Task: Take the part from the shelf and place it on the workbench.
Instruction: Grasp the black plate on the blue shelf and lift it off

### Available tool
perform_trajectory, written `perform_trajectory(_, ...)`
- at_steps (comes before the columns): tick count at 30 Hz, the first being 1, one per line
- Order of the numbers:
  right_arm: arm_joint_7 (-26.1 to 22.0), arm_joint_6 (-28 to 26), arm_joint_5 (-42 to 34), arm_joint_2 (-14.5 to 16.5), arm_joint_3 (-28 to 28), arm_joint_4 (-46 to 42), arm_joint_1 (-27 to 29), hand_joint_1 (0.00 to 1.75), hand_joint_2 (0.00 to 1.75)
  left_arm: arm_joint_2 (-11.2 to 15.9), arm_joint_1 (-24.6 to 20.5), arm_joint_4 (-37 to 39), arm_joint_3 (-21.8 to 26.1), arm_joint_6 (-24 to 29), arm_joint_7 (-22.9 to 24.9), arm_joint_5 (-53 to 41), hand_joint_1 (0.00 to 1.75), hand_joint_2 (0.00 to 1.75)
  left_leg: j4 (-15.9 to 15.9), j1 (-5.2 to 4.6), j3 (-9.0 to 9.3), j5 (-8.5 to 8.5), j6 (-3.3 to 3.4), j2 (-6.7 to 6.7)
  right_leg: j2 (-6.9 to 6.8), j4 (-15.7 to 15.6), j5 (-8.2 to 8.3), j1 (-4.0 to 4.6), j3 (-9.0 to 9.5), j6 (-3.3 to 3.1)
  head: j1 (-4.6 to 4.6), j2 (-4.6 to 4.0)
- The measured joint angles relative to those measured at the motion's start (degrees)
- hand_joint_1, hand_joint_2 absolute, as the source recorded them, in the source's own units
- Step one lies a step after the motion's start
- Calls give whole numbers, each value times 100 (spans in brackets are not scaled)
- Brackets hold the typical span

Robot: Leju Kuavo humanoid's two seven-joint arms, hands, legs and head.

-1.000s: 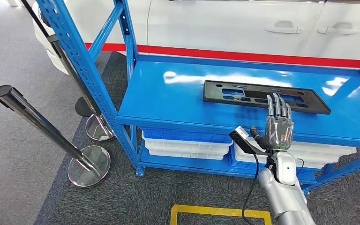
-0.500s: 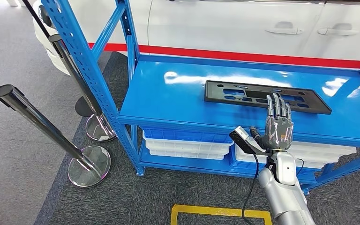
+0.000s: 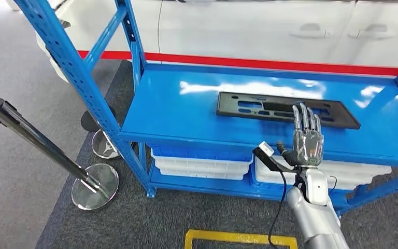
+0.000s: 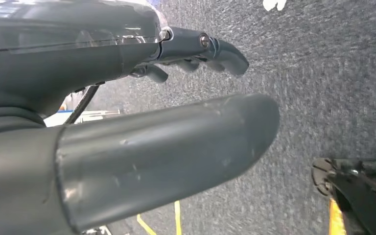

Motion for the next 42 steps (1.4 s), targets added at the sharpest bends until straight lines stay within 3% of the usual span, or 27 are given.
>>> perform_trajectory(1, -1, -1, 3, 1, -2, -3, 7, 0, 175, -8, -3, 1, -4, -4, 5, -13, 0, 0, 3, 6, 13, -15, -24, -1, 8, 19, -15, 6, -16, -95, -8, 0)
perform_trajectory(3, -6, -1, 5, 7, -3, -3, 5, 0, 175, -14, -2, 2, -9, -3, 16, -32, 0, 0, -60, 29, 68, -78, -41, 1, 7, 31, -30, 5, -26, -159, -8, 0)
perform_trajectory(5, -10, -1, 7, 12, -3, -3, 7, 0, 175, -9, -3, 2, -13, 9, 18, -41, 0, 0, -134, 36, 118, -94, -43, 5, 9, 22, -34, -13, -28, -184, -8, 0)
perform_trajectory(8, -8, -1, 7, 22, -3, -8, 17, 0, 175, 10, -4, 2, -19, 28, 15, -48, 0, 0, -189, 27, 137, 18, -21, 5, 19, 21, -56, -8, -24, -230, -9, -1)
perform_trajectory(11, -1, -1, 7, 30, -3, -21, 17, 0, 175, 9, -6, 2, -24, 27, 0, -48, 0, 0, -193, 28, 144, 27, 34, 5, 23, 23, -75, 36, -7, -272, -9, 0)
perform_trajectory(13, 1, -1, 7, 30, -3, -44, 17, 0, 175, 7, -6, 2, -24, 21, -11, -48, 0, 0, -196, 38, 147, 13, 22, 6, 21, 25, -82, 71, 4, -288, -9, 0)
perform_trajectory(17, -4, -1, 7, 30, -2, -124, 26, 0, 175, 3, -2, 2, -24, 5, -16, -47, 0, 0, -189, 49, 149, 6, -122, 6, 11, 27, -83, 85, 26, -290, -9, 1)
perform_trajectory(19, -13, -1, 7, 30, -1, -169, 36, 0, 175, 3, -1, 2, -24, 2, -17, -46, 0, 0, -173, 49, 149, 0, -158, 6, 9, 25, -81, 84, 39, -287, -9, 0)
perform_trajectory(30, 10, -1, 7, 36, 66, -347, 49, 0, 175, 3, -1, 2, -25, 1, -47, -50, 0, 0, -104, 27, 136, -26, -148, 6, 9, -36, -44, 82, 98, -225, -9, 1)
perform_trajectory(42, 178, -1, 70, 50, 373, -445, -11, 0, 175, 3, -3, 2, -28, 1, -47, -54, 0, 0, -65, 20, 125, -43, -122, 6, 9, -50, -36, 77, 115, -201, -9, -1)
